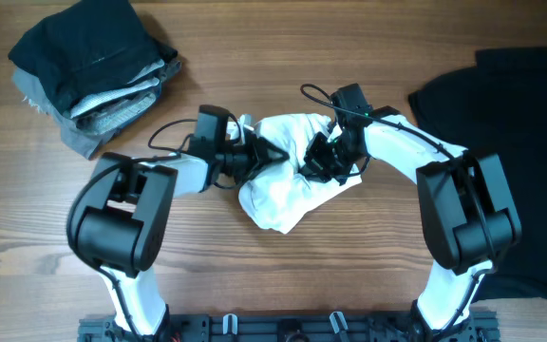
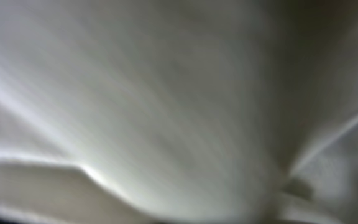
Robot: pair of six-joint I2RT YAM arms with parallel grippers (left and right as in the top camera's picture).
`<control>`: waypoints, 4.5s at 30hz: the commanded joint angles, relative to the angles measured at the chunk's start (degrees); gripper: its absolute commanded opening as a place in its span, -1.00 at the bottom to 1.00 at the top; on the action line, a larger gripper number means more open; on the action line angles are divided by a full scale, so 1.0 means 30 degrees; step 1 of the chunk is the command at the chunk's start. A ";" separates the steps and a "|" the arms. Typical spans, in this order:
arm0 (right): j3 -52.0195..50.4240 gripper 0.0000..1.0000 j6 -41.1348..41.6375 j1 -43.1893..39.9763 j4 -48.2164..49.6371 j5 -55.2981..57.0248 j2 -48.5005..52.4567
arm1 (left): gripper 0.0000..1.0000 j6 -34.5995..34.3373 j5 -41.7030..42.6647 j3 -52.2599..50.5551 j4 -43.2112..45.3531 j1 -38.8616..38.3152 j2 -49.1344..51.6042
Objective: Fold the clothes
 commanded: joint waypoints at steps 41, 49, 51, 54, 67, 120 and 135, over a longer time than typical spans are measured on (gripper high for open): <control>-0.0022 -0.65 -0.5595 -0.3002 -0.4823 0.3570 -0.9005 | -0.92 -0.0146 -0.3111 0.6608 0.6156 1.4542 -0.2951; -0.0022 -0.65 -0.5595 -0.3002 -0.4860 0.3563 -0.9005 | 1.00 0.2579 -0.4670 0.6630 0.0874 1.6327 -0.1559; -0.0022 -0.65 -0.5595 -0.3002 -0.4860 0.3555 -0.9005 | 0.99 0.2732 -0.4539 0.6630 -0.3708 1.7289 -0.1982; -0.0022 -0.65 -0.5595 -0.3002 -0.4852 0.3555 -0.9005 | 0.99 0.4320 -0.3942 0.6630 -0.8626 1.8411 -0.3417; 0.0816 -0.59 -0.8976 -0.2914 -0.4233 0.7708 -1.4185 | 1.00 1.8826 -0.1479 1.2852 -2.1966 1.4761 -1.3661; -2.2280 1.00 -1.9526 -0.2914 1.2320 0.7351 -3.7783 | 1.00 1.8892 -1.4265 1.6713 -3.0002 0.0554 -1.4018; -2.2280 0.99 -1.9649 -0.2900 1.2342 0.7315 -3.7681 | 1.00 1.8892 -1.4265 1.6713 -3.0002 0.0554 -1.4018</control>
